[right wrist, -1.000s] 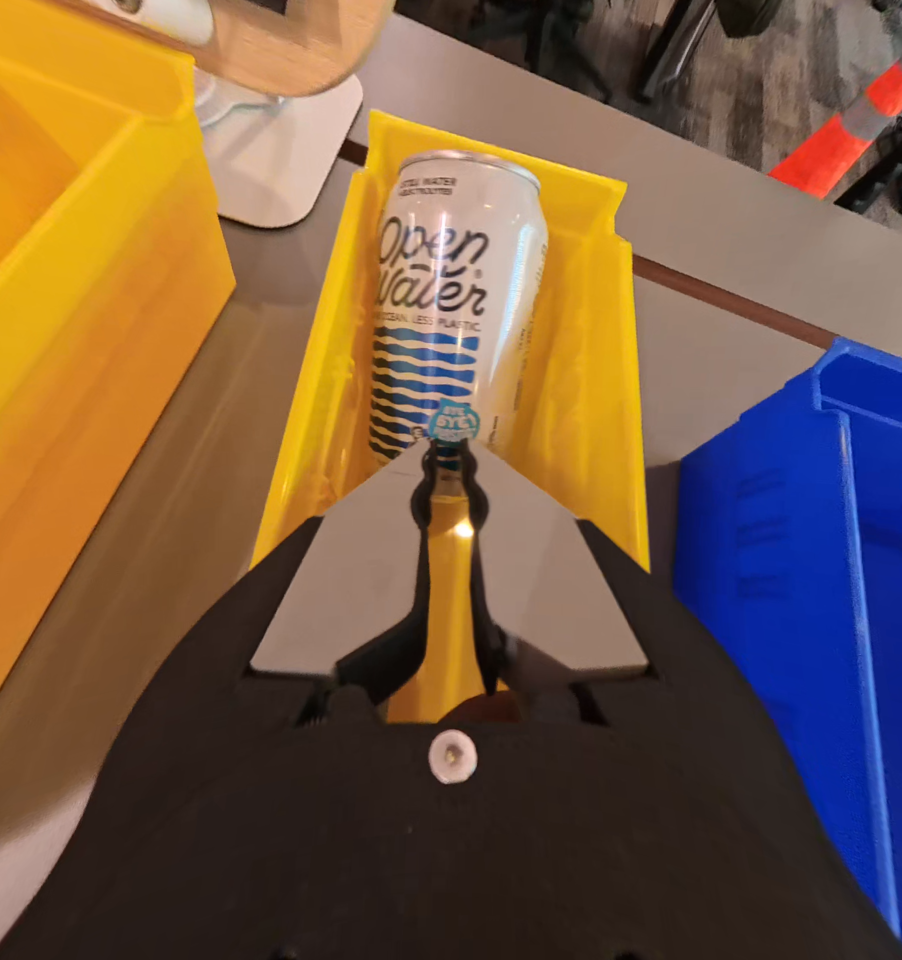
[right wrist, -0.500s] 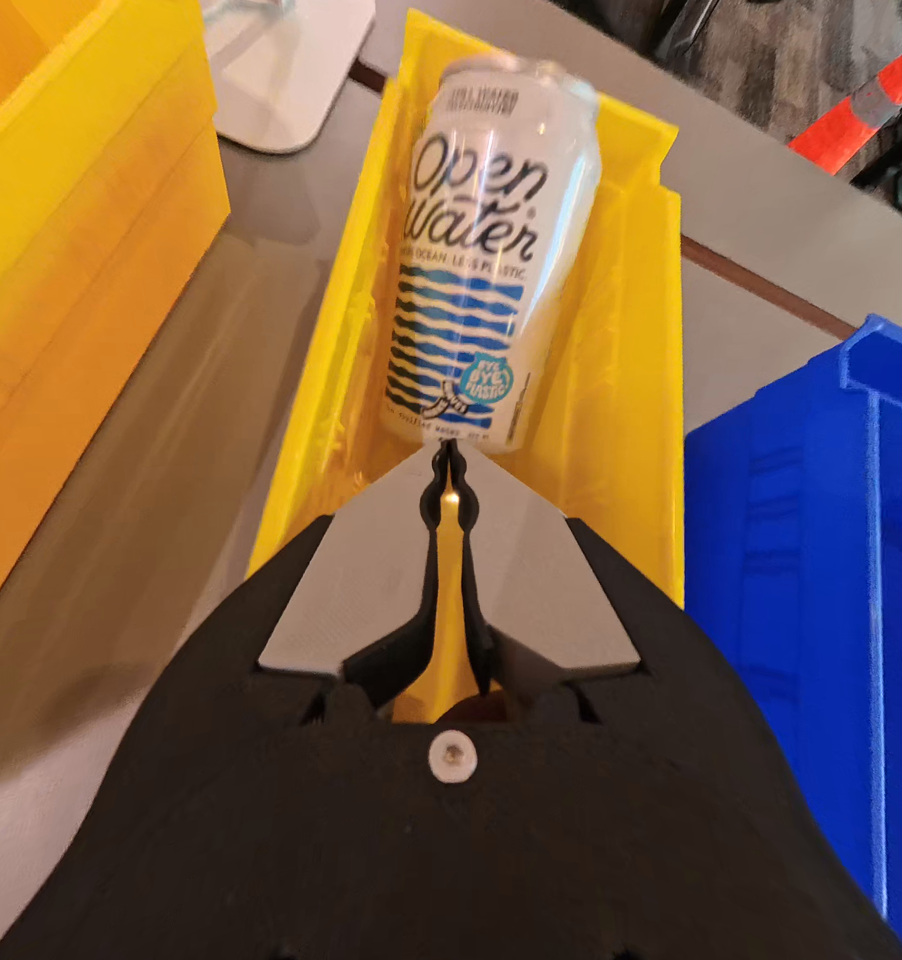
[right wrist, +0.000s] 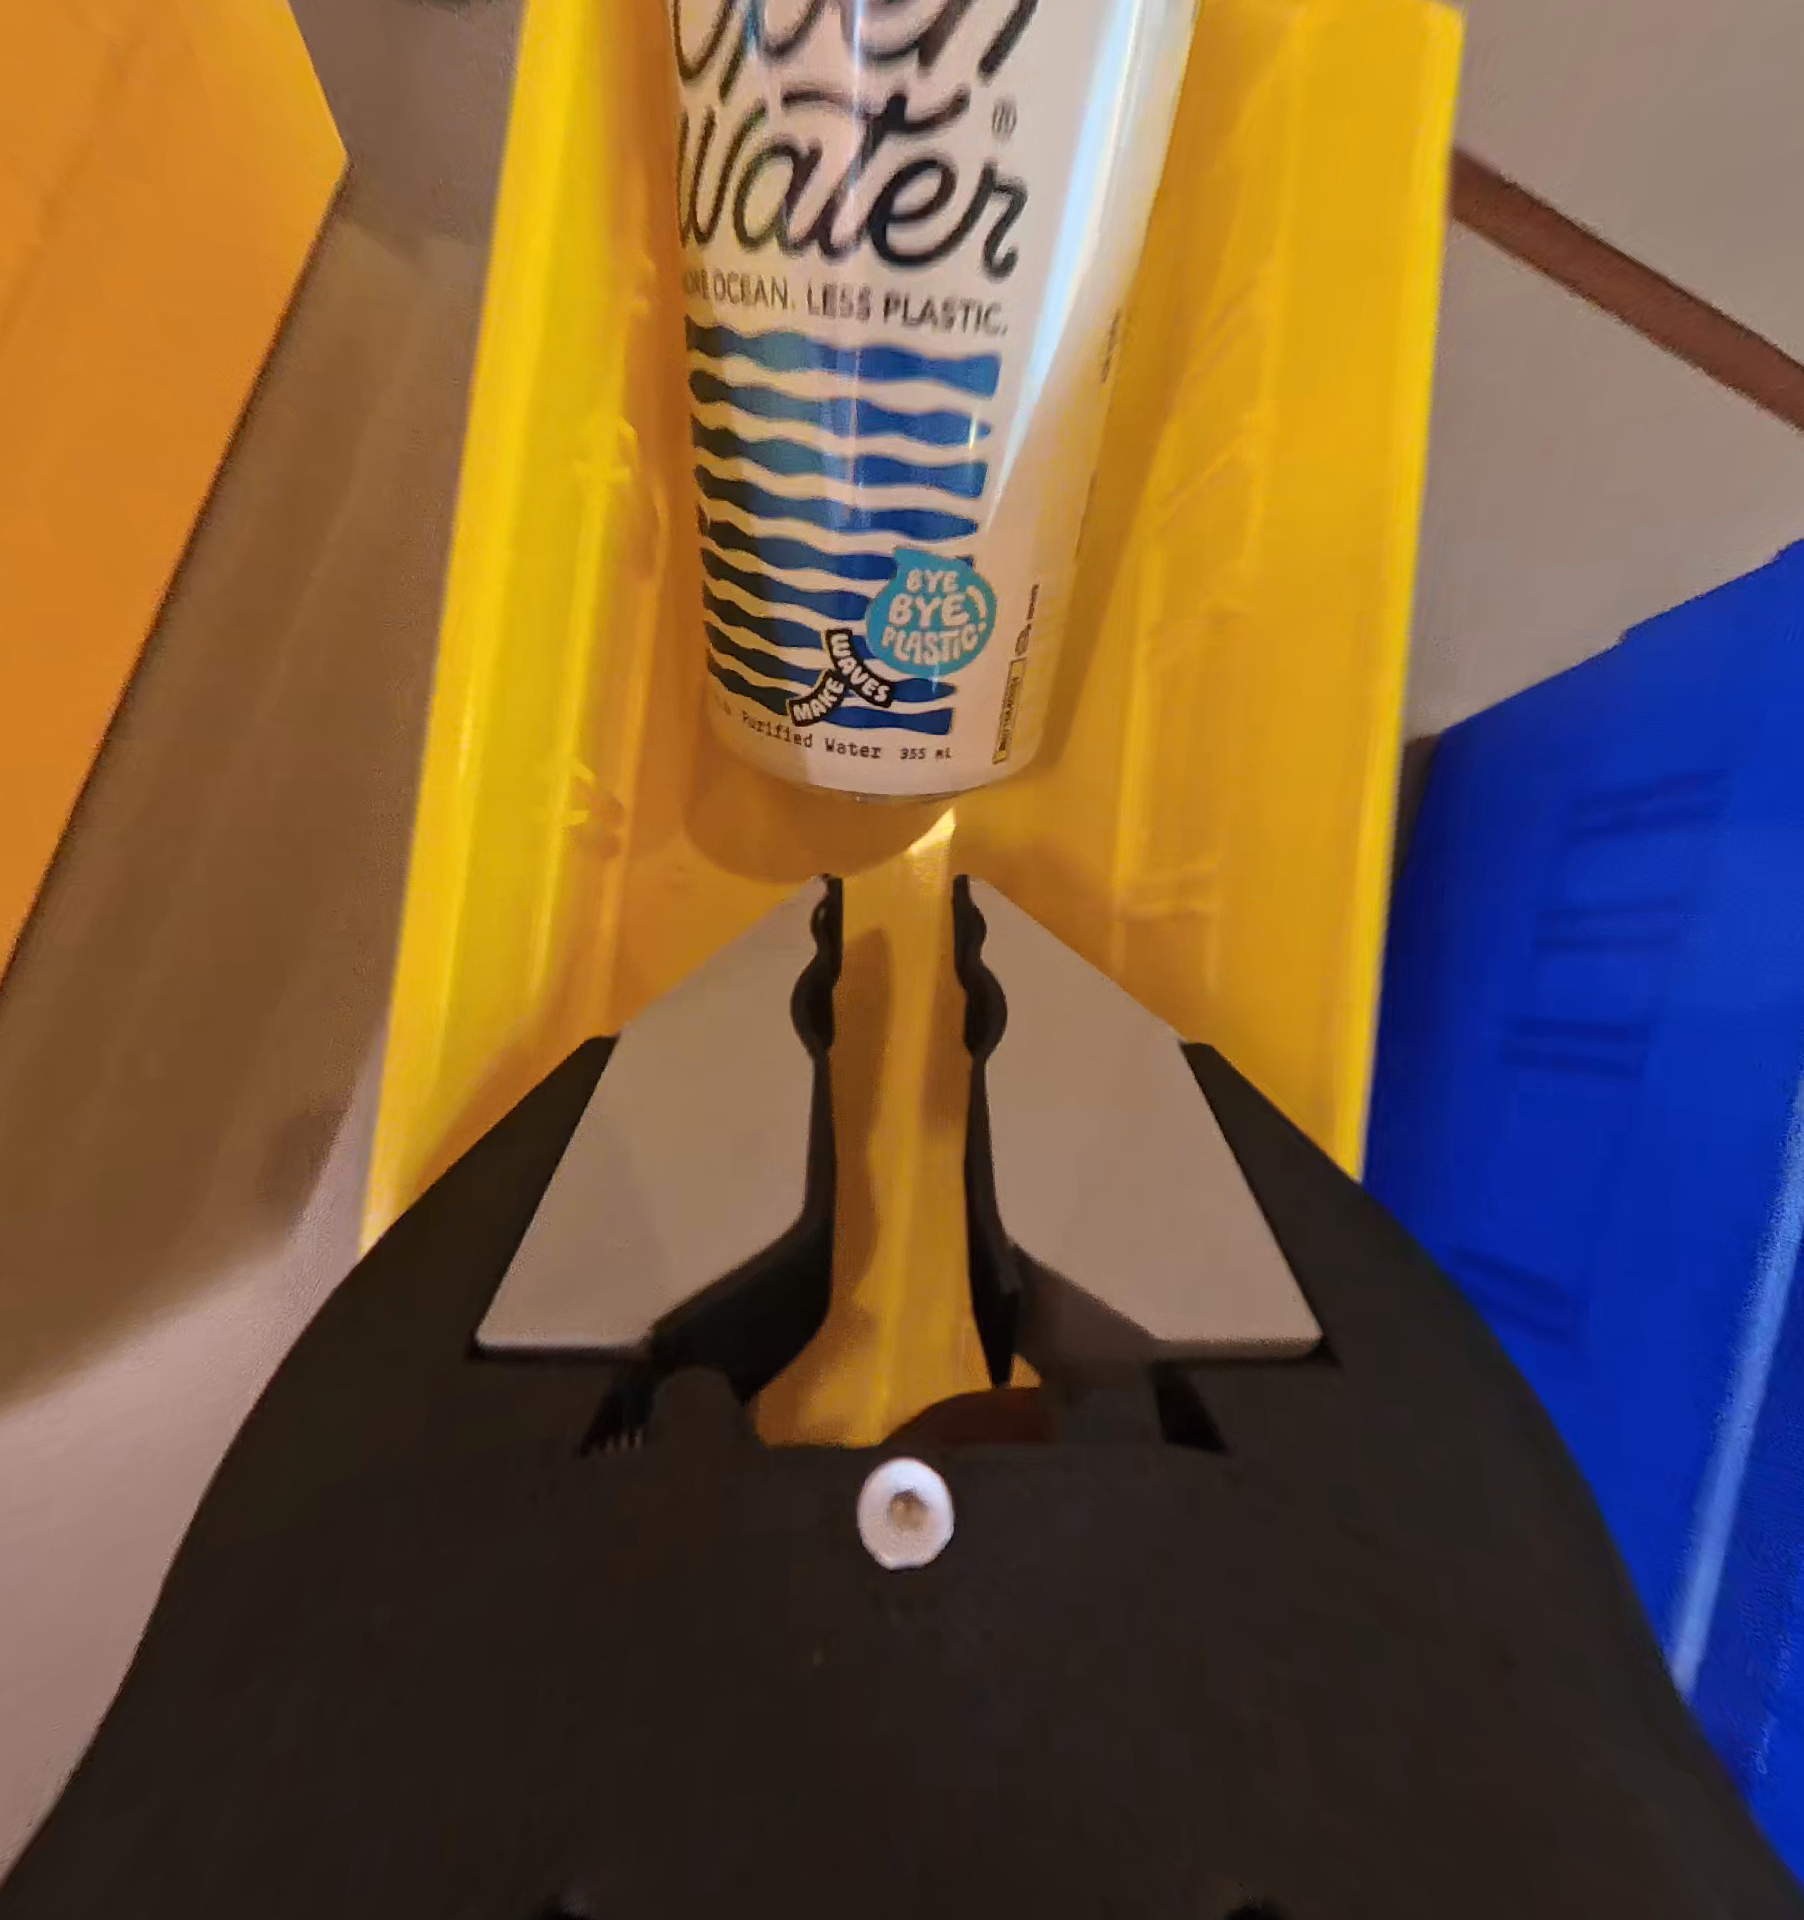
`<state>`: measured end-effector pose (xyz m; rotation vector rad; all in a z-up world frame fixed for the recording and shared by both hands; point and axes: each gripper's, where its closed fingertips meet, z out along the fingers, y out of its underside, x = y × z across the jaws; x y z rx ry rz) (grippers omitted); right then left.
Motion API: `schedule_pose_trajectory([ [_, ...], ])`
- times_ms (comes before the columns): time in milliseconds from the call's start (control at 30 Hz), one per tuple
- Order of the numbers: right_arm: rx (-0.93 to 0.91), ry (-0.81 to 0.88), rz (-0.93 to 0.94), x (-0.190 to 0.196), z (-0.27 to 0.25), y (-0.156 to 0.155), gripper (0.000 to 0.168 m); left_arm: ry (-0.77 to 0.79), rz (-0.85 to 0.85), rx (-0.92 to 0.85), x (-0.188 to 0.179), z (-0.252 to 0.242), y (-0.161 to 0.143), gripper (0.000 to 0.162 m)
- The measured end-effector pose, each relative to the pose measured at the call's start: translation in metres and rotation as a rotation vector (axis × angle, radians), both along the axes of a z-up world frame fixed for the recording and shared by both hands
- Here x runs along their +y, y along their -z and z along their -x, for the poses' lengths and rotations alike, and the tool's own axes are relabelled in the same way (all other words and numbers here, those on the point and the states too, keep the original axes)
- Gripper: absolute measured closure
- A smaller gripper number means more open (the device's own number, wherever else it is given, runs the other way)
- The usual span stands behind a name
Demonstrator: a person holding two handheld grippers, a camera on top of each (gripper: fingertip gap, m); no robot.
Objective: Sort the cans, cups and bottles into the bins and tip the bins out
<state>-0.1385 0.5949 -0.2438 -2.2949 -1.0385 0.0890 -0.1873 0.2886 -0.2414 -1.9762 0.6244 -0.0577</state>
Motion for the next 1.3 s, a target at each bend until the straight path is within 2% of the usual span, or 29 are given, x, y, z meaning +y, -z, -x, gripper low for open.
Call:
schedule_pose_trajectory([
  [167, 0.031, -0.023, -0.037, 0.005, 0.002, -0.048, 0.136, 0.019, 0.021, -0.003, -0.001, -0.002, 0.003, 0.153],
  [267, 0.140, -0.013, -0.077, 0.023, 0.019, -0.086, 0.127, 0.023, 0.032, -0.001, -0.001, -0.003, 0.004, 0.154],
  [367, 0.251, -0.001, -0.011, 0.034, 0.044, -0.100, 0.115, 0.026, 0.042, -0.012, -0.001, -0.003, 0.005, 0.155],
  [700, 0.175, 0.030, 0.014, 0.073, 0.078, -0.080, 0.112, 0.047, 0.047, -0.060, -0.002, -0.004, 0.002, 0.158],
  [1000, 0.069, 0.019, 0.031, 0.079, 0.083, -0.060, 0.106, 0.061, 0.059, -0.100, -0.003, -0.005, 0.000, 0.159],
  [1300, 0.149, 0.002, -0.017, 0.076, 0.078, -0.068, 0.109, 0.059, 0.060, -0.093, -0.002, -0.005, 0.001, 0.160],
])
